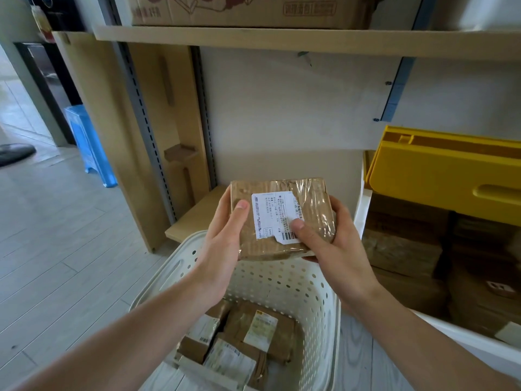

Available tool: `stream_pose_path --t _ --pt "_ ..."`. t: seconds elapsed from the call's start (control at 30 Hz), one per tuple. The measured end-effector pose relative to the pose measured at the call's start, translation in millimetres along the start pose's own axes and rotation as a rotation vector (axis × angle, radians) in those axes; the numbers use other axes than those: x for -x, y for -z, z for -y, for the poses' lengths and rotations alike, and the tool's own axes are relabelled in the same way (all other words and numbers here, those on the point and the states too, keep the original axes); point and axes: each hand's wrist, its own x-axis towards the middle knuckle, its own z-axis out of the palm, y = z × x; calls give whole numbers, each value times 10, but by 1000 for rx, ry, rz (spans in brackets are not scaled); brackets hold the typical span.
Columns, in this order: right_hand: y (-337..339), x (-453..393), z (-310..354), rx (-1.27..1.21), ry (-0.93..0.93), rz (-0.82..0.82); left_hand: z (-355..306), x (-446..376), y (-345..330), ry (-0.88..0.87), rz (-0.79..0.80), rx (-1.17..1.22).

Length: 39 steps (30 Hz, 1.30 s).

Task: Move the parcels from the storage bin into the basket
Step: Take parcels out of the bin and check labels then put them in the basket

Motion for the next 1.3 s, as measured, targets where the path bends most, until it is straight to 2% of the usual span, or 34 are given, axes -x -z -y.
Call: stream_pose_path --t 0.1,0.23,0.47,0.57,0.7,0.77,0.9,1.1,1.2,1.3 --pt "31 -5 4 37 48 -60 9 24 -9 20 35 -69" --pt "51 17 38 14 104 -88 -17 89 -53 -48 110 -228" --pt "48 51 83 2 127 -172 -2 51 -38 -92 129 -217" --pt "47 72 107 -23 144 -184 -2 52 -14 -43 100 -139" --pt "50 78 123 -48 181 -182 -99 57 -24 126 -5 129" --pt "49 73 150 -102 182 -199 -107 71 -26 188 25 151" --pt "84 54 198 -179 205 -265 -104 112 -84 198 32 50" --pt "87 47 234 -119 252 -311 -56 148 -89 81 35 -204" --pt "70 81 255 -83 318 -265 -65 160 -109 42 -3 -193" --pt "1 147 246 -49 331 -40 -94 174 -163 -8 -41 -157"
